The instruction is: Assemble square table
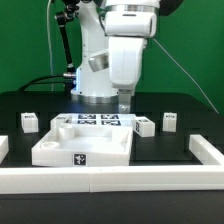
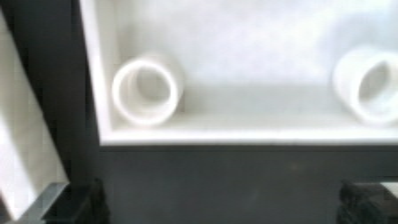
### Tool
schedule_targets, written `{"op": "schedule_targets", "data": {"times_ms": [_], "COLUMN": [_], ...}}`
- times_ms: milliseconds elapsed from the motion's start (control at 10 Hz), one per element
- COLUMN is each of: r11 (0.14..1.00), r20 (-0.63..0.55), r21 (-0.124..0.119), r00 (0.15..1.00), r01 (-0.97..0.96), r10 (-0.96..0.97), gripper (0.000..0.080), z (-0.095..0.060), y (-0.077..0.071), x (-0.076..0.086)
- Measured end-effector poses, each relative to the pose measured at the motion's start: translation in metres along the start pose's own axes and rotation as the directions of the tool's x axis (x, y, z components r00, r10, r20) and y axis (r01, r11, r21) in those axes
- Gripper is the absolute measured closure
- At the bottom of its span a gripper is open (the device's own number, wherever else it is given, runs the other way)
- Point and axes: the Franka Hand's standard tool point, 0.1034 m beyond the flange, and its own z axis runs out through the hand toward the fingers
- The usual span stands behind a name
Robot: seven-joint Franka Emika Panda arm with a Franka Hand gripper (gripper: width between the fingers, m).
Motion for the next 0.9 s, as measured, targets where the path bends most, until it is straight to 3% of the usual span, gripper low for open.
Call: {"op": "schedule_targets", "data": {"times_ms": [100, 600, 900], "r11": [1.0, 1.0, 0.999], "r20": [0.002, 0.002, -0.001], "r21": [0.01, 0.013, 0.036], "r00": [1.0, 1.0, 1.0], "r01": [-0.013, -0.013, -0.019], "r10": [0.013, 0.013, 0.019], "gripper": [0.015, 0.015, 0.015], "z": [0.004, 0.005, 0.022], "y": [-0.004, -0.005, -0.042], "x": [-0.007, -0.007, -0.019]}}
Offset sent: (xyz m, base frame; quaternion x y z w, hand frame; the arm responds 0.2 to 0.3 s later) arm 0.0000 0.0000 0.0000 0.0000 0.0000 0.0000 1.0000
